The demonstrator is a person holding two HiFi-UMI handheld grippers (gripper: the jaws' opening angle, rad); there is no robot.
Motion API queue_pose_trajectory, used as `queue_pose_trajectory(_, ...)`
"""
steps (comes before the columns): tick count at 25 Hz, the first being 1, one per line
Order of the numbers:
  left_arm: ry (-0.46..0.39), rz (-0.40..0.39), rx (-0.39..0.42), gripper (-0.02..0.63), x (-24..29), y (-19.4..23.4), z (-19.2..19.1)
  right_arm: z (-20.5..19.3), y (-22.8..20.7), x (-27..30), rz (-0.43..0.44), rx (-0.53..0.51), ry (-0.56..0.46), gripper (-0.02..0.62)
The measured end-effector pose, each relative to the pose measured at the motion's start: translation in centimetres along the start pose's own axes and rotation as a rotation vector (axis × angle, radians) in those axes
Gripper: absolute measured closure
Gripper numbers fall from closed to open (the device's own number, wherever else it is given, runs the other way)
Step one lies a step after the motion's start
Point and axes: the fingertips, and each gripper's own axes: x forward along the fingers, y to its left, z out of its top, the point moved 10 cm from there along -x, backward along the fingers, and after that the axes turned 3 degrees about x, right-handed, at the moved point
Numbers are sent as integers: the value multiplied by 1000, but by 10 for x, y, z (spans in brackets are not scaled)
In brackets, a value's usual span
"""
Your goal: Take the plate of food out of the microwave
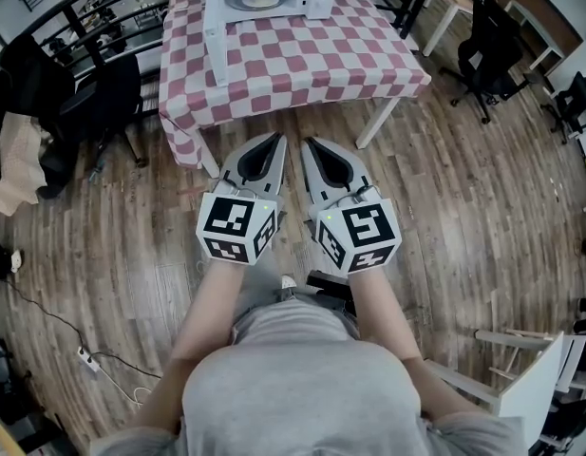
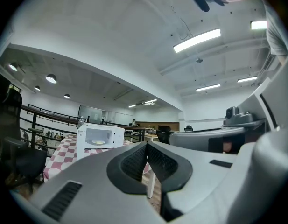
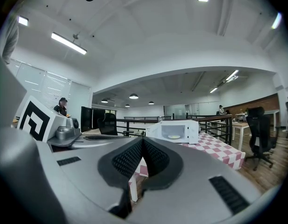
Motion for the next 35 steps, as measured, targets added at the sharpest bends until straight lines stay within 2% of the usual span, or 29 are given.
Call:
queue_pose_trajectory(14, -18, -4, -1, 603, 53, 33, 6, 1, -34, 50, -24, 7, -9, 569)
queue_pose_trajectory(35, -14, -29, -28, 603, 164, 115, 10, 6, -92, 161, -48, 13, 15, 569)
